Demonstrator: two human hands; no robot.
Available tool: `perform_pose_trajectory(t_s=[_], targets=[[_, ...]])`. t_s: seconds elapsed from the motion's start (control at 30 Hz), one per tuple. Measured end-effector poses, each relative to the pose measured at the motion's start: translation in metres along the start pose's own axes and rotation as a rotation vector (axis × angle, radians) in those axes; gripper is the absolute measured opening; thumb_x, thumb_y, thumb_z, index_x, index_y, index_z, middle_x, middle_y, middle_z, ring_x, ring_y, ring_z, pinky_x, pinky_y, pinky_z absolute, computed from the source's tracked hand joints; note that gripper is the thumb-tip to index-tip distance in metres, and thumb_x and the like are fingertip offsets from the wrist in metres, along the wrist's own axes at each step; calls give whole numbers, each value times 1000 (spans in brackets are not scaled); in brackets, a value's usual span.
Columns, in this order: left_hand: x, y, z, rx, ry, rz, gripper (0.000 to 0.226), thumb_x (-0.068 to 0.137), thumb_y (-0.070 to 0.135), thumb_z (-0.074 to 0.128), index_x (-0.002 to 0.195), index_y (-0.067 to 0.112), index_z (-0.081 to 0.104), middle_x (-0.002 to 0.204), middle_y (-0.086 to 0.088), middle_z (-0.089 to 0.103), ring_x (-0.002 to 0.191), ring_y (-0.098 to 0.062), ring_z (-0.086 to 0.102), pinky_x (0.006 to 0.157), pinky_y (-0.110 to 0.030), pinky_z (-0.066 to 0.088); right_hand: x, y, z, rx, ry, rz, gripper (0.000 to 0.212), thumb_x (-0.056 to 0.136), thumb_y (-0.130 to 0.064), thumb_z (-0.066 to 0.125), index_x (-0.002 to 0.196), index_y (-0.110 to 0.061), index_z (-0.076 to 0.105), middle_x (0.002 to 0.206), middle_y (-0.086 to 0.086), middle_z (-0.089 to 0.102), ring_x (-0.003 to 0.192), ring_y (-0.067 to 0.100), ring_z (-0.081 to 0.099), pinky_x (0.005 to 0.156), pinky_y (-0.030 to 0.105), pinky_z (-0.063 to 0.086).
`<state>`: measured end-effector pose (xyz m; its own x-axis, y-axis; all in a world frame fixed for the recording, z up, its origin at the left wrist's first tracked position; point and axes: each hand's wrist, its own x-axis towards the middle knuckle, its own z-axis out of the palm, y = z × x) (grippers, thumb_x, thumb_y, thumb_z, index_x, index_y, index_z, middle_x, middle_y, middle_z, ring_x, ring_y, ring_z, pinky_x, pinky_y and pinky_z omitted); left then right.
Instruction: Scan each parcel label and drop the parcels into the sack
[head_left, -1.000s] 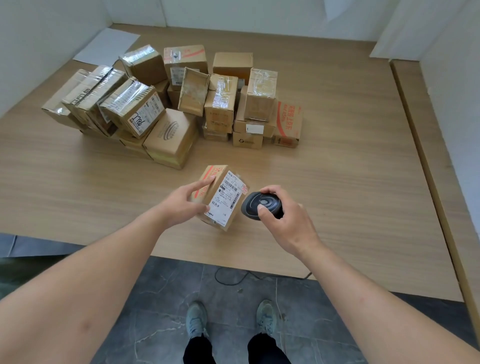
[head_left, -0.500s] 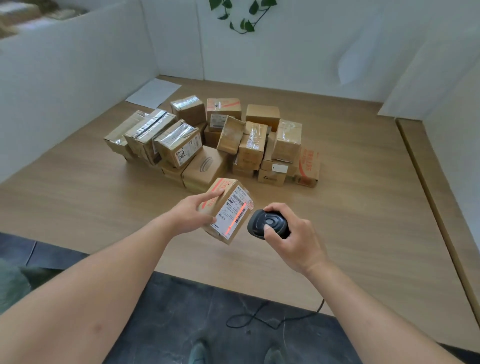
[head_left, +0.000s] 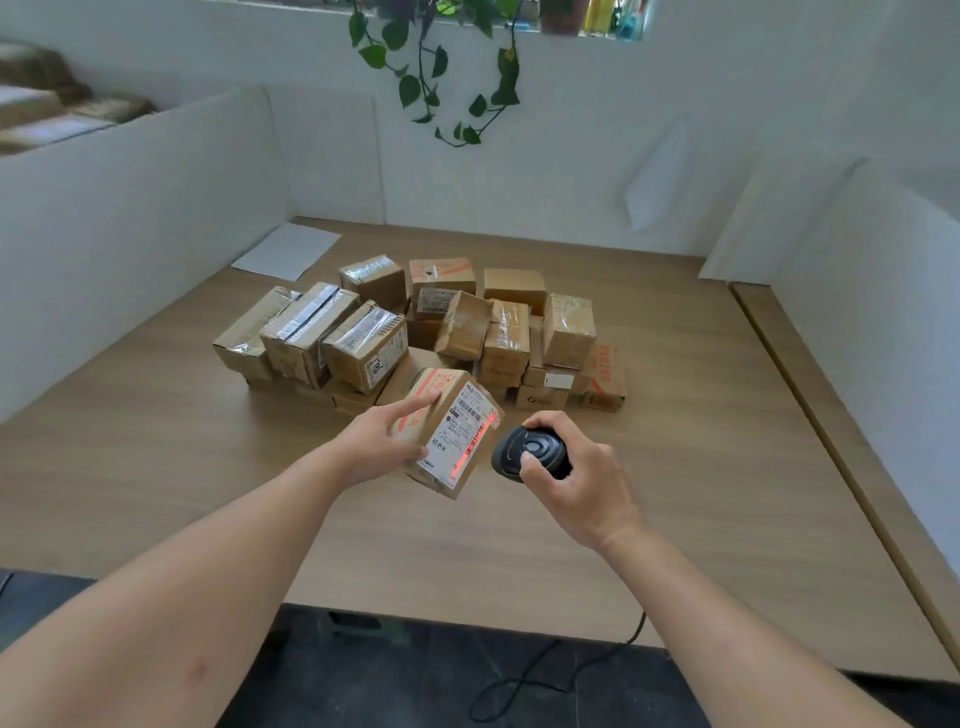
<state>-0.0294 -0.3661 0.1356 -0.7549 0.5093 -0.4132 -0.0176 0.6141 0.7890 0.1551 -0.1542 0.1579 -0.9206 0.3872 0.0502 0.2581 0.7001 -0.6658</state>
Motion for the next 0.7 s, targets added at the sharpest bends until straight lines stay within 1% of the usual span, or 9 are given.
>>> perform_pose_trajectory(t_s=[0.03, 0.1, 0.17, 0.23, 0.3, 0.43, 0.5, 0.6, 0.7], targets=[[-1, 0, -4, -3, -3, 2, 81, 95, 14, 75, 142, 70, 41, 159, -2, 42, 135, -19, 48, 94, -36, 49, 1, -4, 1, 1, 4, -3, 46, 83, -65, 47, 126, -49, 52, 100, -19, 73, 87, 12, 71, 76, 43, 62], [-2, 0, -10, -8, -4, 12, 81, 96, 14, 74, 148, 64, 39, 161, -3, 40, 140, -22, 46, 90, -35, 49, 1, -10, 3, 6, 10, -2, 47, 82, -65, 47, 126, -49, 52, 100, -18, 73, 87, 12, 71, 76, 42, 62], [-5, 0, -14, -10, 9, 20, 81, 96, 12, 73, 151, 61, 39, 162, -3, 39, 144, -25, 44, 88, -33, 49, 1, -14, 4, 14, 10, -4, 47, 82, -65, 47, 126, -49, 52, 100, -18, 73, 87, 12, 71, 77, 42, 62], [-7, -2, -16, -11, 21, 20, 81, 97, 12, 73, 152, 60, 38, 161, -3, 40, 144, -25, 46, 85, -31, 51, 3, -15, 4, 22, 4, -11, 47, 82, -65, 47, 125, -49, 53, 99, -18, 74, 86, 12, 71, 77, 42, 62], [-9, -4, -17, -21, 39, 11, 82, 96, 12, 74, 151, 61, 39, 160, -3, 42, 143, -25, 47, 89, -34, 54, 5, -15, 3, 36, -2, -20, 47, 82, -65, 48, 125, -48, 53, 99, -17, 74, 86, 12, 70, 76, 43, 62], [-9, -3, -14, -33, 90, -14, 82, 93, 14, 76, 144, 68, 42, 160, -3, 40, 142, -27, 47, 102, -46, 56, 13, -10, -5, 37, -19, -49, 46, 81, -64, 48, 124, -49, 54, 99, -19, 74, 88, 10, 70, 78, 40, 61], [-11, -1, -12, -35, 113, -17, 83, 91, 15, 77, 144, 70, 42, 158, -1, 41, 139, -27, 49, 103, -48, 56, 18, -7, -11, 34, -31, -65, 45, 81, -63, 48, 124, -50, 54, 98, -22, 73, 89, 9, 70, 79, 39, 61], [-14, 1, -8, -36, 155, -23, 84, 90, 16, 77, 144, 69, 42, 156, -1, 44, 135, -25, 52, 102, -46, 56, 26, -2, -19, 36, -44, -92, 42, 83, -60, 50, 123, -49, 55, 97, -23, 73, 89, 8, 69, 80, 37, 60], [-18, 5, -3, -64, 182, -25, 84, 90, 17, 77, 143, 71, 42, 154, 2, 45, 134, -24, 53, 103, -47, 56, 34, 3, -24, 65, -60, -117, 41, 83, -61, 50, 122, -50, 55, 95, -23, 73, 88, 9, 69, 79, 39, 60]])
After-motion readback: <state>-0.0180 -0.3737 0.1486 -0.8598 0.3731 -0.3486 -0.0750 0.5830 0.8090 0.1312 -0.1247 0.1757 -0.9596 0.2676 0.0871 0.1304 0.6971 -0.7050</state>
